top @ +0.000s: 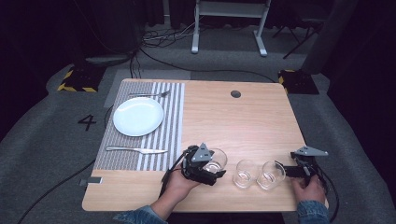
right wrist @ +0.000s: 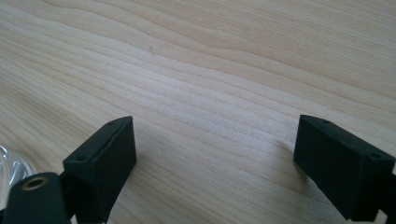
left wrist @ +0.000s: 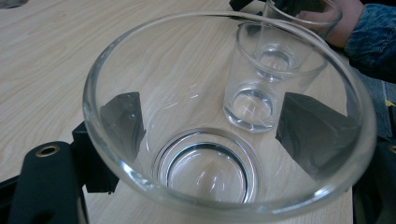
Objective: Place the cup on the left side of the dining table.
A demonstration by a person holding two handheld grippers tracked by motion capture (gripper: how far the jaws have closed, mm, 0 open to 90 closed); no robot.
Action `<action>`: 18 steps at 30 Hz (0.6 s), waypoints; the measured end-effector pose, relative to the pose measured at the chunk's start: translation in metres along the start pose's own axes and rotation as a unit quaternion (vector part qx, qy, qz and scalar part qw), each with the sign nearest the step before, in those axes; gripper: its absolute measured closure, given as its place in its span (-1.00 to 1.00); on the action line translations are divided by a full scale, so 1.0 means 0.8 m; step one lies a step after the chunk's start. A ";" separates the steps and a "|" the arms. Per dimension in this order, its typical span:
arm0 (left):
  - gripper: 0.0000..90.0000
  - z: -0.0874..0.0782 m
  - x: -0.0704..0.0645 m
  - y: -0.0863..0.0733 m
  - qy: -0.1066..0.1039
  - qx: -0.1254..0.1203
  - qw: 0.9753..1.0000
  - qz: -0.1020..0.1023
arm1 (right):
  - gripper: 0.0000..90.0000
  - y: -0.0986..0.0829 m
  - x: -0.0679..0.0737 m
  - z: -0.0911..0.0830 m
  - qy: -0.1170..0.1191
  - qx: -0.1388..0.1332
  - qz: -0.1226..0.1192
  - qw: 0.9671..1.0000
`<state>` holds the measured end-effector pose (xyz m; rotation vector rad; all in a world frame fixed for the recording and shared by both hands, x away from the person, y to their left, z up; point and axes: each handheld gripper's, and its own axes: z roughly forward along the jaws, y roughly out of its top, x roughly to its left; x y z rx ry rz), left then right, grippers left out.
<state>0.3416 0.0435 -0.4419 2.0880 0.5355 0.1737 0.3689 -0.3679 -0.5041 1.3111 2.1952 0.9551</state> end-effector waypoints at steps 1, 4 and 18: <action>-0.55 -0.003 0.002 0.002 0.003 0.000 1.000 0.000 | -0.70 0.000 0.000 0.000 0.000 0.000 0.000 1.000; -0.55 -0.011 0.008 0.005 0.006 -0.001 1.000 -0.001 | -0.70 0.000 0.000 0.000 0.000 0.000 0.000 1.000; -0.55 -0.060 0.048 0.017 0.040 -0.013 0.999 -0.023 | -0.70 0.000 0.000 0.000 0.000 0.000 0.000 1.000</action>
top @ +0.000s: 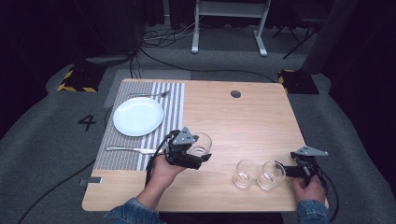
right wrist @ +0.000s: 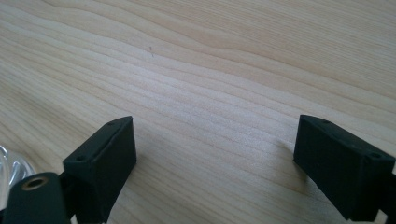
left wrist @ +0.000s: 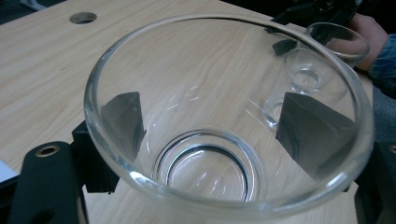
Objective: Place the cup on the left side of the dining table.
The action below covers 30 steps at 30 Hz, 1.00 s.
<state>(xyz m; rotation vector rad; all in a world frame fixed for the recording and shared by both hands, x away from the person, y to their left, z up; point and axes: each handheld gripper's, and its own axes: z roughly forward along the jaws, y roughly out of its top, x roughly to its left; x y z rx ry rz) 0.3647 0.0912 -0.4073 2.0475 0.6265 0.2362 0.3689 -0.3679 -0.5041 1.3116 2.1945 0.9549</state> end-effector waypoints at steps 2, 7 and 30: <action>-0.55 -0.006 0.007 0.001 0.007 -0.005 1.000 -0.001 | -0.70 0.000 0.000 0.000 0.000 0.000 0.000 1.000; -0.55 -0.019 0.025 0.002 0.029 -0.013 0.999 -0.013 | -0.70 0.000 0.000 0.000 0.000 0.000 0.000 1.000; -0.55 -0.033 0.092 -0.013 0.129 -0.014 0.990 -0.059 | -0.70 0.000 0.000 0.000 -0.001 -0.001 0.000 1.000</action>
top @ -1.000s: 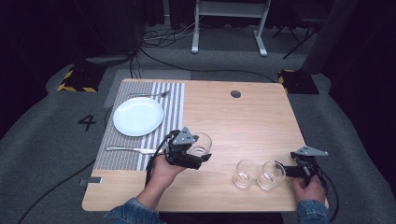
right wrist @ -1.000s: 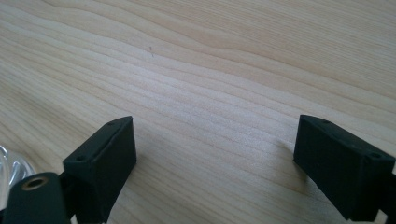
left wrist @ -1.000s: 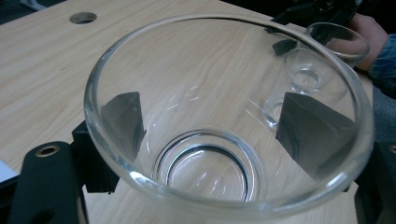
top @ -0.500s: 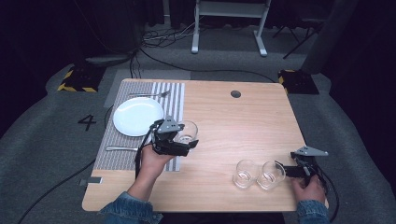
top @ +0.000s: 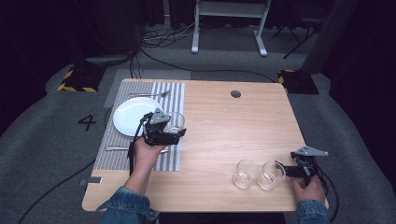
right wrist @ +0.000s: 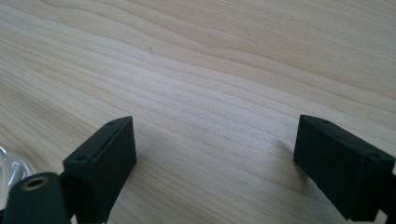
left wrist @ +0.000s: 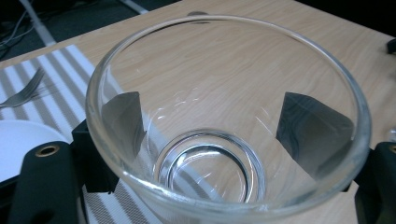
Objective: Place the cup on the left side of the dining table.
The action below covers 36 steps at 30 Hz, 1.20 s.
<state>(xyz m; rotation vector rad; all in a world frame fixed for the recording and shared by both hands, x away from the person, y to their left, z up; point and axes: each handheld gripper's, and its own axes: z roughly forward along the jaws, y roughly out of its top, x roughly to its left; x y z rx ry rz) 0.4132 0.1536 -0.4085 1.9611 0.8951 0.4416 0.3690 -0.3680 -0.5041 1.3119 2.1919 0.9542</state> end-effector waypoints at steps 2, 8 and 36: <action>-0.55 0.002 0.007 -0.003 0.008 0.005 1.000 -0.005 | -0.70 0.000 0.000 0.000 0.000 0.000 0.000 1.000; -0.55 0.007 0.031 -0.013 0.026 0.020 0.999 -0.029 | -0.70 0.000 0.000 0.000 -0.001 0.000 0.001 1.000; -0.55 0.050 0.062 -0.049 0.075 0.120 0.989 -0.048 | -0.70 0.000 0.000 0.000 -0.001 0.000 0.000 1.000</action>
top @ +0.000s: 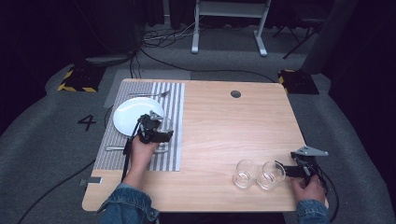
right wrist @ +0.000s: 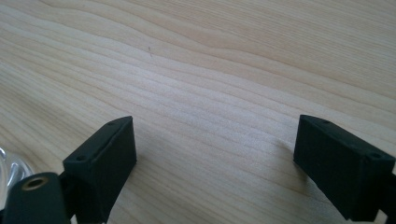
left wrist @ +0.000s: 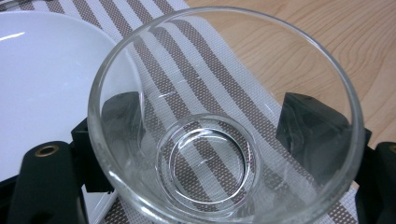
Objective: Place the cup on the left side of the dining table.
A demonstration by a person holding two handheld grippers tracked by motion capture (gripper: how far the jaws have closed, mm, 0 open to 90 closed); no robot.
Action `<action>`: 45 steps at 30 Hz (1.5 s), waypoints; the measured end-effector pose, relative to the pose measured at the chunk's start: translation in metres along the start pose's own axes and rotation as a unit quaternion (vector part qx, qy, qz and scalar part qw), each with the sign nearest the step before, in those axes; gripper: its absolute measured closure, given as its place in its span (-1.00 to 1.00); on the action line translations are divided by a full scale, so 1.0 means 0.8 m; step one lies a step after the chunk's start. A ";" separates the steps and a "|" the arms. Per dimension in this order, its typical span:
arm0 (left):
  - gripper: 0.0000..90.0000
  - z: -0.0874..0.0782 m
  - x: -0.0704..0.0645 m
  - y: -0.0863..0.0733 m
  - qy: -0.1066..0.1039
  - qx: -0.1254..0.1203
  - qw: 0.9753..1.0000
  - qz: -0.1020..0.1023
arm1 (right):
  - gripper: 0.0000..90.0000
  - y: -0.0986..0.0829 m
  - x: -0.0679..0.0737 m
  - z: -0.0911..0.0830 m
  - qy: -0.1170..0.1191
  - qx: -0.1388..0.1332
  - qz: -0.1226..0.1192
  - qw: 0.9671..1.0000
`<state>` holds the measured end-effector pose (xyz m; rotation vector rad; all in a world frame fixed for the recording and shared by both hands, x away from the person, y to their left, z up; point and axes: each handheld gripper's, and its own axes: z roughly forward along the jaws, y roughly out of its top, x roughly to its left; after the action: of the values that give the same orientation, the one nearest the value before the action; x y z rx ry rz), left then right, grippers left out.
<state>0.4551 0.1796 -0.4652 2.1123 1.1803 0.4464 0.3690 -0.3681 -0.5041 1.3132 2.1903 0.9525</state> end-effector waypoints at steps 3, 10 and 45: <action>-0.56 0.000 0.000 -0.001 0.006 0.003 1.000 0.002 | -0.70 0.000 0.000 0.000 0.000 0.000 0.000 1.000; -0.57 -0.001 0.000 -0.001 0.005 0.000 1.000 0.001 | -0.70 0.000 0.000 0.000 0.000 0.000 0.000 1.000; -1.00 -0.106 -0.016 -0.028 0.004 -0.076 0.997 -0.012 | -0.70 0.000 0.000 0.000 0.000 0.000 0.000 1.000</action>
<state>0.3854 0.2095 -0.4196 1.9656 1.1388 0.5176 0.3691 -0.3681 -0.5041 1.3139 2.1896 0.9534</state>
